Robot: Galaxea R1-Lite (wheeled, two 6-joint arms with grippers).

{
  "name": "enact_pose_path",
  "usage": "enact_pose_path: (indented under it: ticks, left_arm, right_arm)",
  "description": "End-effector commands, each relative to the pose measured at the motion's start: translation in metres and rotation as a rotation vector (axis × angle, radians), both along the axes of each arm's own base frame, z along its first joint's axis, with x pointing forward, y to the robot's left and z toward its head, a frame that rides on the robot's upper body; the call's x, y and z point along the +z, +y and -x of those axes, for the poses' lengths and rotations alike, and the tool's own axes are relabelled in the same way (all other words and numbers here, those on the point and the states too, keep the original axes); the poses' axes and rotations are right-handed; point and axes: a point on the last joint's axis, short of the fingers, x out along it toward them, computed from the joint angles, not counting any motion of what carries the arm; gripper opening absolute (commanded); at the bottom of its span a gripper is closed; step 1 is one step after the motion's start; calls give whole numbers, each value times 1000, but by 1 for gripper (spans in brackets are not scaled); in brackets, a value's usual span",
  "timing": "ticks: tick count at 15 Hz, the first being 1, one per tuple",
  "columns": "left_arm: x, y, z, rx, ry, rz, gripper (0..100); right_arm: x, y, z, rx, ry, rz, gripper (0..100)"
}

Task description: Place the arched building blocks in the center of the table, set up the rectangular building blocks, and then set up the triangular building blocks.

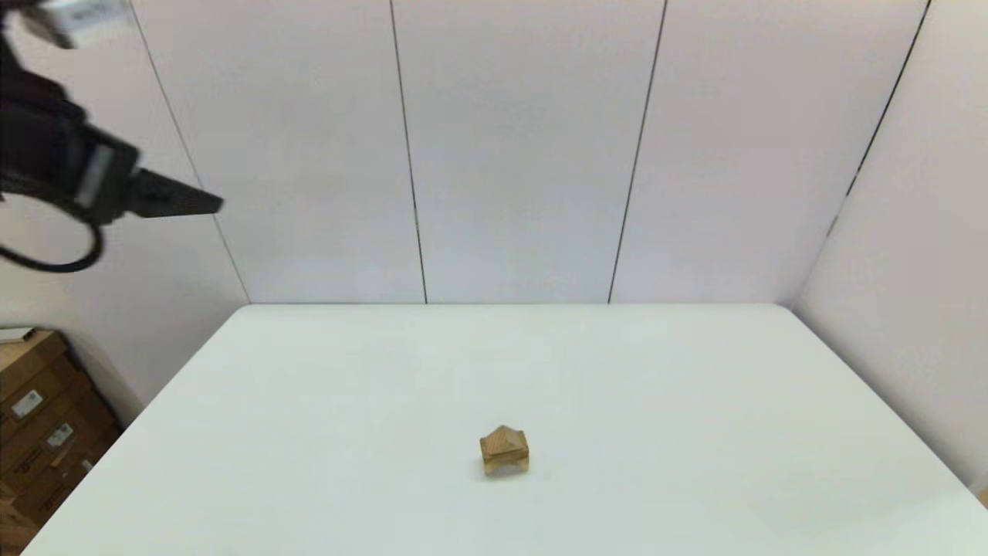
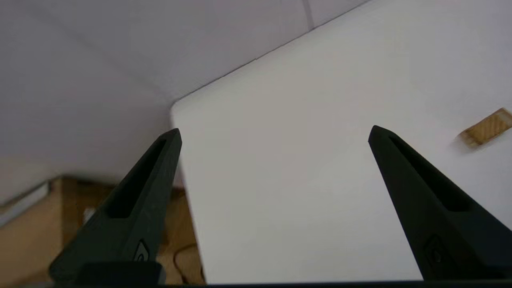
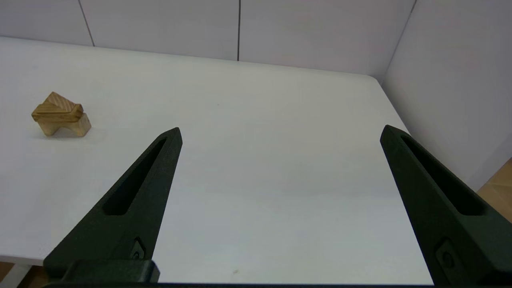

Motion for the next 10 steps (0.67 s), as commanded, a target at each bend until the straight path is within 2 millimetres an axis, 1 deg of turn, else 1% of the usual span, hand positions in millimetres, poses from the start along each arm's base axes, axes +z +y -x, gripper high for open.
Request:
enact_pose_path:
  ticks: [1, 2, 3, 5, 6, 8, 10]
  left_arm:
    - [-31, 32, 204, 258, -177, 60, 100]
    - [-46, 31, 230, 269, -200, 59, 100]
    - [-58, 31, 249, 274, -216, 57, 100]
    - [-85, 30, 277, 282, -222, 55, 100]
    - [-96, 29, 286, 283, -219, 52, 100]
    - [-113, 26, 297, 299, -212, 44, 100]
    - [-134, 26, 308, 294, -224, 34, 100]
  right_arm:
    - [0, 0, 0, 0, -1, 1, 100]
    - [0, 0, 0, 0, -1, 1, 100]
    - [0, 0, 0, 0, -1, 1, 100]
    - [0, 0, 0, 0, -1, 1, 100]
    - [0, 0, 0, 2, -1, 1, 100]
    - [0, 0, 0, 1, -1, 2, 100]
    - [0, 0, 0, 0, -1, 1, 100]
